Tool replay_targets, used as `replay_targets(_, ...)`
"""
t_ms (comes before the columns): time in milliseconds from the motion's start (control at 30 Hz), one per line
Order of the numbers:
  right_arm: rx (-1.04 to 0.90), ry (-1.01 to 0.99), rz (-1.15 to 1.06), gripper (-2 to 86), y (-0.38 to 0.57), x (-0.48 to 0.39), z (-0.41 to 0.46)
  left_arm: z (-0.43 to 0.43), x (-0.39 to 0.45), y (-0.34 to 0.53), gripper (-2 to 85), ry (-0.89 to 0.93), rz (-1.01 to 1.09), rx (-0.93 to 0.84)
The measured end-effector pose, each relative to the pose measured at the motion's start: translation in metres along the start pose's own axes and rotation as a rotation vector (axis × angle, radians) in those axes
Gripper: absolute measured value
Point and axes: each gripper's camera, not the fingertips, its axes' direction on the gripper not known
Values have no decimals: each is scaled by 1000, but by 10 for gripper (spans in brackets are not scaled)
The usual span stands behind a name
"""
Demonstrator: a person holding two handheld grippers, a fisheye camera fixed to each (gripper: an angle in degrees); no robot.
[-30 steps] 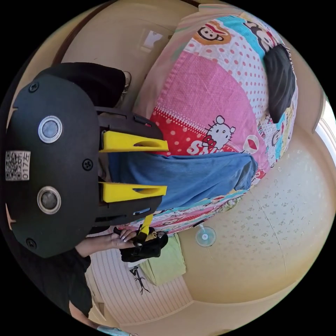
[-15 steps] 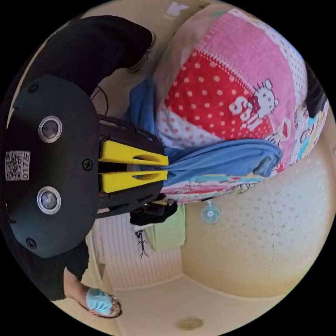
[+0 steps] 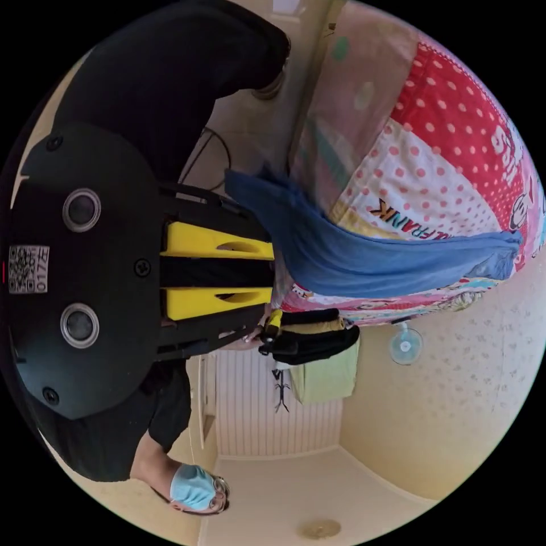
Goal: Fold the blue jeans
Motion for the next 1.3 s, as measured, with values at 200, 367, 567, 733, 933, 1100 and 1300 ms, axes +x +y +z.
replay_targets(200, 69, 195, -52, 130, -54, -19, -6, -5, 15, -49, 108, -216, 78, 79)
replay_targets(367, 244, 202, -108, 118, -92, -16, 0, 44, 2, -86, 100, -312, 104, 44)
replay_targets(567, 248, 234, -62, 47, -111, 5, 40, 57, -25, -86, 30, -240, 64, 117)
replay_targets(733, 345, 286, -67, 20, -96, -25, 6, 32, -15, -84, 4, -204, 82, 142)
replay_targets(933, 202, 401, -38, 26, -124, -15, 33, 46, -28, -103, 14, -236, 51, 40)
replay_targets(1100, 292, 204, -153, 69, -109, -27, 11, 31, -26, -89, 64, -209, 104, 203)
replay_targets(1300, 115, 276, -179, 119, -124, -33, 31, 92, -47, -105, 110, -302, 61, -6)
